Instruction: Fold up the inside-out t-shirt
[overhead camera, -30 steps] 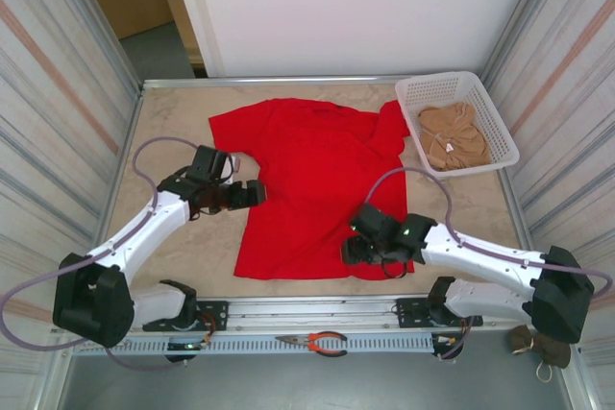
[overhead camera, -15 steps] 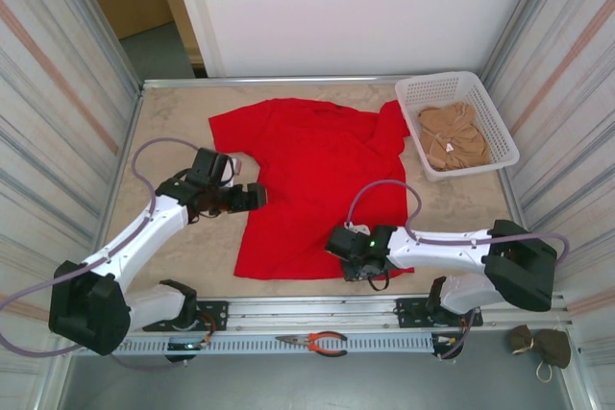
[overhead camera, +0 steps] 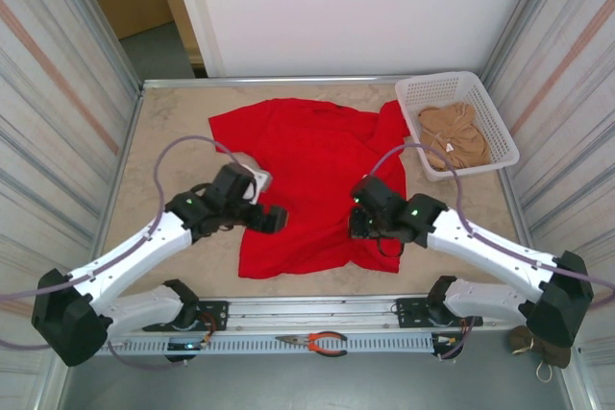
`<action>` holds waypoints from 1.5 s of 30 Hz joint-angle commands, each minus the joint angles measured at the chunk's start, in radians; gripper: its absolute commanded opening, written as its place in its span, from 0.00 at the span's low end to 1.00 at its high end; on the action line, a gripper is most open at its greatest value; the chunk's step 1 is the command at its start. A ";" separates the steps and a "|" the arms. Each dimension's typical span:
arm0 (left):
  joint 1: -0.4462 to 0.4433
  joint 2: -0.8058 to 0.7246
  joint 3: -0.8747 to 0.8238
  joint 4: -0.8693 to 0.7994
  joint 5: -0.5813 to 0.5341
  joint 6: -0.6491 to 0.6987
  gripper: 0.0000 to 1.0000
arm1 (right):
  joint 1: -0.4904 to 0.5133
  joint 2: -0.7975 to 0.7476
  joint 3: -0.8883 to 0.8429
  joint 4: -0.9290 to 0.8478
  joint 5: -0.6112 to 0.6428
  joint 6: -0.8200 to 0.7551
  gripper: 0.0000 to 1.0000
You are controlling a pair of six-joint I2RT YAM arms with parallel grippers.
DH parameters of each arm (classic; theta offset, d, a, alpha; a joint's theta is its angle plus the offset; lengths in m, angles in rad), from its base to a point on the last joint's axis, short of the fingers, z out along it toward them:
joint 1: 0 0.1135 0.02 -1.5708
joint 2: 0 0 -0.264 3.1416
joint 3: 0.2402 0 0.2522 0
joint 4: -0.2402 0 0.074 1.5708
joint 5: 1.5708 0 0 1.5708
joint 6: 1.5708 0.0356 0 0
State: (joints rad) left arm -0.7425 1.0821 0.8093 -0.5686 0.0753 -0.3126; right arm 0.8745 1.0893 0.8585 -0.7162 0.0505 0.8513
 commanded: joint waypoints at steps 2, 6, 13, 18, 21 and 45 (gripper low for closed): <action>-0.230 0.046 -0.004 0.072 -0.226 0.118 0.93 | -0.055 -0.024 0.032 -0.066 -0.058 -0.074 0.00; -0.391 0.147 -0.016 0.202 -0.369 0.162 0.95 | -0.068 -0.031 0.038 -0.069 -0.064 -0.080 0.00; -0.459 0.320 -0.005 0.395 -0.442 0.205 0.98 | -0.072 -0.050 0.026 -0.054 -0.070 -0.067 0.00; -0.458 0.454 0.044 0.454 -0.514 0.221 0.99 | -0.072 -0.078 0.018 -0.047 -0.074 -0.058 0.00; -0.446 0.524 0.090 0.474 -0.574 0.218 0.99 | -0.072 -0.092 0.011 -0.042 -0.076 -0.052 0.00; -0.278 0.335 0.374 0.117 -0.170 0.220 0.00 | 0.507 -0.340 -0.431 0.705 0.335 -0.114 0.00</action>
State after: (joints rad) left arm -1.0264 1.4429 1.1385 -0.3523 -0.1513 -0.0860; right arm 1.2884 0.7021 0.4725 -0.2432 0.1452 0.7799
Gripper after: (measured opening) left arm 0.072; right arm 0.050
